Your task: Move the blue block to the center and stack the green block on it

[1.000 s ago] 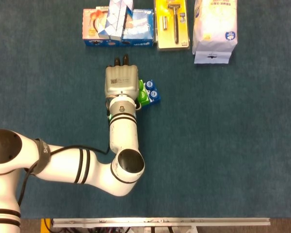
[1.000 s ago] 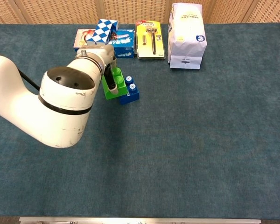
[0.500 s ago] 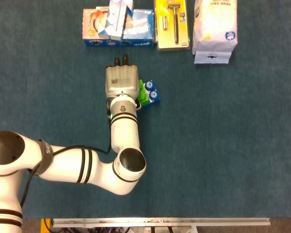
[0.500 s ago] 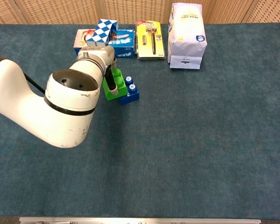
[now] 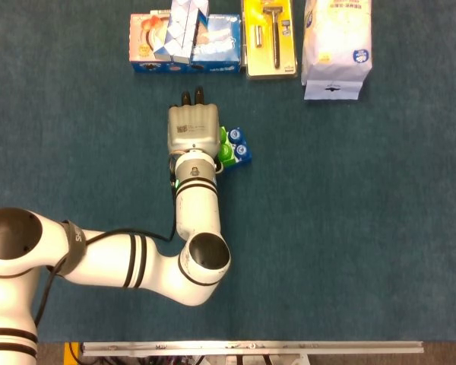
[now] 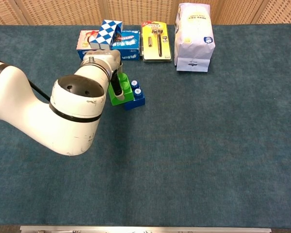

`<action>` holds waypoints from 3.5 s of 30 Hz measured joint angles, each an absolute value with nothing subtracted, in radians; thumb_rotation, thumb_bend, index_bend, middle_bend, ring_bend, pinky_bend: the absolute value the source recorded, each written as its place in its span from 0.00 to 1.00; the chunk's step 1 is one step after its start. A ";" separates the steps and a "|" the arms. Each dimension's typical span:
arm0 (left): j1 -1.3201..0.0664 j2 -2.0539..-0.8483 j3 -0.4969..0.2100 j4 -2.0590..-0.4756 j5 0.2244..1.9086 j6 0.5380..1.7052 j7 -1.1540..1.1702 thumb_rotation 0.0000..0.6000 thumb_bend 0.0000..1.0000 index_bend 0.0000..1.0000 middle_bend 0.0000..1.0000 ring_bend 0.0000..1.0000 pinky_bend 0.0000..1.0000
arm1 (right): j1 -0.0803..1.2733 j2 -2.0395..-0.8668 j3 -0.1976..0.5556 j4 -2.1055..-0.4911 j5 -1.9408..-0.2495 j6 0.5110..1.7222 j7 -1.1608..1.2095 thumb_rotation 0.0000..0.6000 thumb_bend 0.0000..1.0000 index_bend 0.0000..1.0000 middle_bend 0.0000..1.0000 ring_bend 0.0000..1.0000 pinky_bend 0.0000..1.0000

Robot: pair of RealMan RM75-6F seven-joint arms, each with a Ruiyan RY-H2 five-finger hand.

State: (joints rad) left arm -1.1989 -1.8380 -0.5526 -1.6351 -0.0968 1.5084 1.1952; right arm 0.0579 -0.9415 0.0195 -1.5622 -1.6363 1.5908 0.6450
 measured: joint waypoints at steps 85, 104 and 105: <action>-0.948 -1.434 -0.393 -2.277 0.198 1.538 0.991 1.00 0.29 0.18 0.03 0.00 0.20 | 0.064 -0.946 0.020 -1.576 -1.629 1.570 0.610 1.00 0.09 0.32 0.13 0.00 0.05; -0.781 -1.311 -0.065 -2.133 0.973 1.382 0.767 1.00 0.29 0.18 0.02 0.00 0.20 | 0.075 -0.950 0.023 -1.584 -1.615 1.543 0.591 1.00 0.09 0.32 0.13 0.00 0.05; -0.772 -1.307 -0.051 -2.117 1.008 1.372 0.745 1.00 0.29 0.18 0.02 0.00 0.20 | 0.075 -0.949 0.023 -1.584 -1.615 1.543 0.591 1.00 0.09 0.32 0.13 0.00 0.05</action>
